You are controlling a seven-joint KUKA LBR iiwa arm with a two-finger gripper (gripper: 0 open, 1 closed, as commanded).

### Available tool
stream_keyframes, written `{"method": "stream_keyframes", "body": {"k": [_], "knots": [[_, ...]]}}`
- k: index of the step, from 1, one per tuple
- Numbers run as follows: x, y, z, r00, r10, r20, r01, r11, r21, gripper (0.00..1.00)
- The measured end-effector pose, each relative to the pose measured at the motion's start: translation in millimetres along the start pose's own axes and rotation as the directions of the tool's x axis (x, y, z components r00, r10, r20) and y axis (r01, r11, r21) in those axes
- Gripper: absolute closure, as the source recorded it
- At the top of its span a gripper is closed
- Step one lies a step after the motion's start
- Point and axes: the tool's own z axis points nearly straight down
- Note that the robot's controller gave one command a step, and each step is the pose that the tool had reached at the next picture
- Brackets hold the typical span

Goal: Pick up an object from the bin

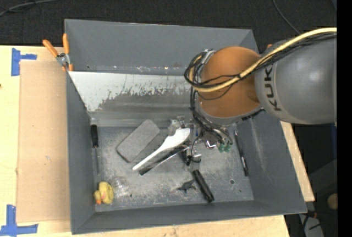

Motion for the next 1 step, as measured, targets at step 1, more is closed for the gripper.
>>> {"method": "stream_keyframes", "body": {"k": [1], "knots": [[-31.2, -16.2, 21.7, 0.999, -0.048, -0.001, 0.048, 0.999, 0.000, 0.00]]}}
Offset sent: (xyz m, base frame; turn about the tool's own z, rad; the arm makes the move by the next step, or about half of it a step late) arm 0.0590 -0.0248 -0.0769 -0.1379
